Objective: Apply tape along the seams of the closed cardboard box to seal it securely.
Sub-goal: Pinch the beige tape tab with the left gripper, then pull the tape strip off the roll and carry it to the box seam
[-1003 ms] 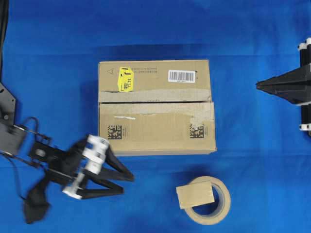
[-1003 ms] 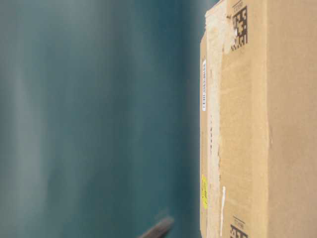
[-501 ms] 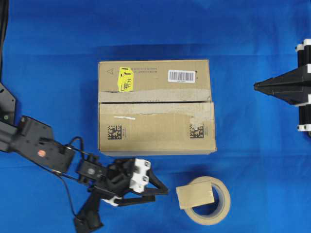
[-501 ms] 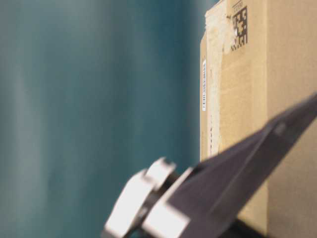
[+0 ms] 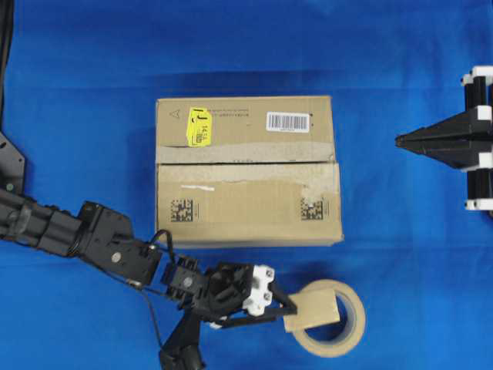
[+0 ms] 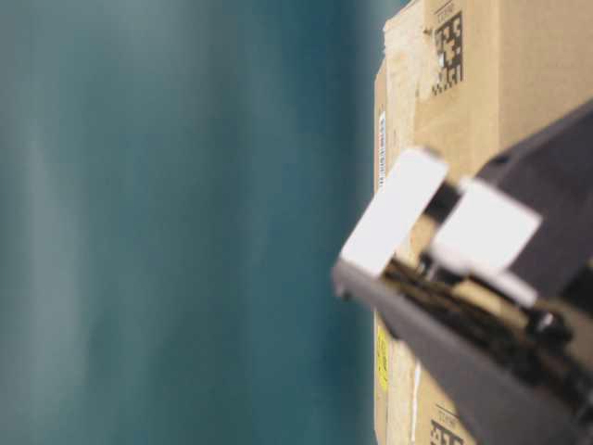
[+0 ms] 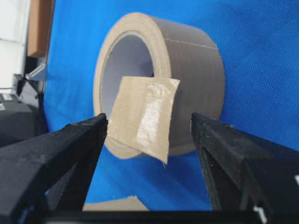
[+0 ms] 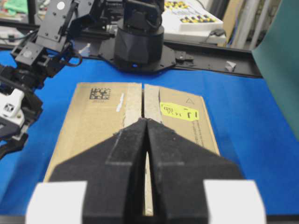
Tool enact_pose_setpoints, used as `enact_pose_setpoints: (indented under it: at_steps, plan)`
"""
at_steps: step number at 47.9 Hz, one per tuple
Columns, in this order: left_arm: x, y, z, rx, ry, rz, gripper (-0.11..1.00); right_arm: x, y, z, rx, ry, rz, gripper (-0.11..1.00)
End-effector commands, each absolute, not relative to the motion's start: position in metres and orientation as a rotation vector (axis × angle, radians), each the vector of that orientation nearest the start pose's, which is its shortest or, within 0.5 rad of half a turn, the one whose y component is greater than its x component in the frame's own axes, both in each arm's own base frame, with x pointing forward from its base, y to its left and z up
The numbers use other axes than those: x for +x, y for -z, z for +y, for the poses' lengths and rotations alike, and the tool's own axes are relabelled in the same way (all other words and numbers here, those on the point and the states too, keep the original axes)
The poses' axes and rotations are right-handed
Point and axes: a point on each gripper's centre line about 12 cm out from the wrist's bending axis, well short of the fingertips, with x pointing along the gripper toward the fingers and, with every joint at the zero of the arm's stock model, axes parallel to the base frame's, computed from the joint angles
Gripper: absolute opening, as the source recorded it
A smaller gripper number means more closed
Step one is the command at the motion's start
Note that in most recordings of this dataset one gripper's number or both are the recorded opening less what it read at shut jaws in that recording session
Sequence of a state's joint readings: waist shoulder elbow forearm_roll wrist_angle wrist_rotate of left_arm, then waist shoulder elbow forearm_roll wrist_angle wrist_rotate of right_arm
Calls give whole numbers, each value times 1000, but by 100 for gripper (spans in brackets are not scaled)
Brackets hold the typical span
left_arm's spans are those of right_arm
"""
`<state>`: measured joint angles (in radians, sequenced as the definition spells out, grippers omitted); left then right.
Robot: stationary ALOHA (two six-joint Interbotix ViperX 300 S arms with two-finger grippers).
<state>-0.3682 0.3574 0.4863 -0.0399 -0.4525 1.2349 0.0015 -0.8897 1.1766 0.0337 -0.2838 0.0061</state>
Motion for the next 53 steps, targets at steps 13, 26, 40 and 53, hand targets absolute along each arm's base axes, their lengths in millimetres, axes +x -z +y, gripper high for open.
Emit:
enact_pose_setpoints:
  at_steps: [13,26,40,53]
  plan:
    - [447,-127,-163,1241,532,151,49,212,-277,0,36,4,23,0]
    - [446,-124,-159,1242,559,201,1,212,-277,0,37,4,25,0]
    - [443,-139,-160,1246,548,174,1,212,-277,0,37,4,28,0]
    - [427,-186,-155,1312,519,94,1,212,-276,0,40,4,43,0]
